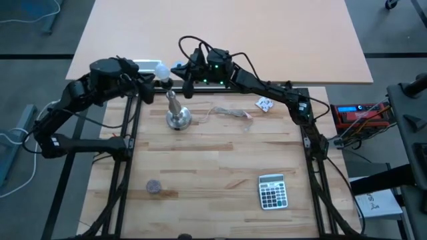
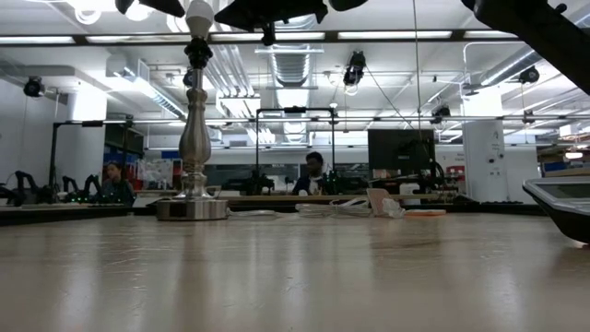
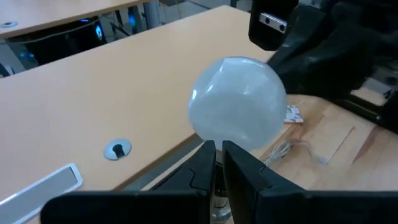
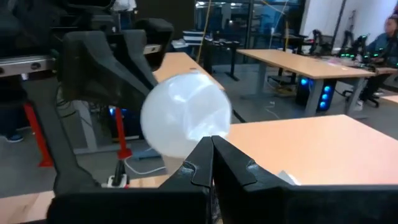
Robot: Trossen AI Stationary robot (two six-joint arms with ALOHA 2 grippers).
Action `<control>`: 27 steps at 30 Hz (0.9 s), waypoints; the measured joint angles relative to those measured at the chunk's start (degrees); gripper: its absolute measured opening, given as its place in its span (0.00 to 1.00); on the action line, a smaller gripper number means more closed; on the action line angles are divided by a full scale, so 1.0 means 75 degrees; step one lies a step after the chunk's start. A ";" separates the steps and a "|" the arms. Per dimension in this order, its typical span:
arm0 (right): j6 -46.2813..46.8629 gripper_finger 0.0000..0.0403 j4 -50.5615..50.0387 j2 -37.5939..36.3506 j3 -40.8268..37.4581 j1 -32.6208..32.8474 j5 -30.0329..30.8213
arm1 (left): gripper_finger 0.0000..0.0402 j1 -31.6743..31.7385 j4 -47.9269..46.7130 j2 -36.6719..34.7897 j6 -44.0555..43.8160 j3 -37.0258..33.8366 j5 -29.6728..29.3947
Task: Screw lightbulb
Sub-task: Insert the lightbulb into the lamp
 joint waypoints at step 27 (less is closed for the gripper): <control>-0.0076 0.00 -0.0617 -0.0119 0.0013 -0.0076 0.0686 | 0.05 -0.0004 0.0265 -0.0608 -0.0368 0.0000 0.0859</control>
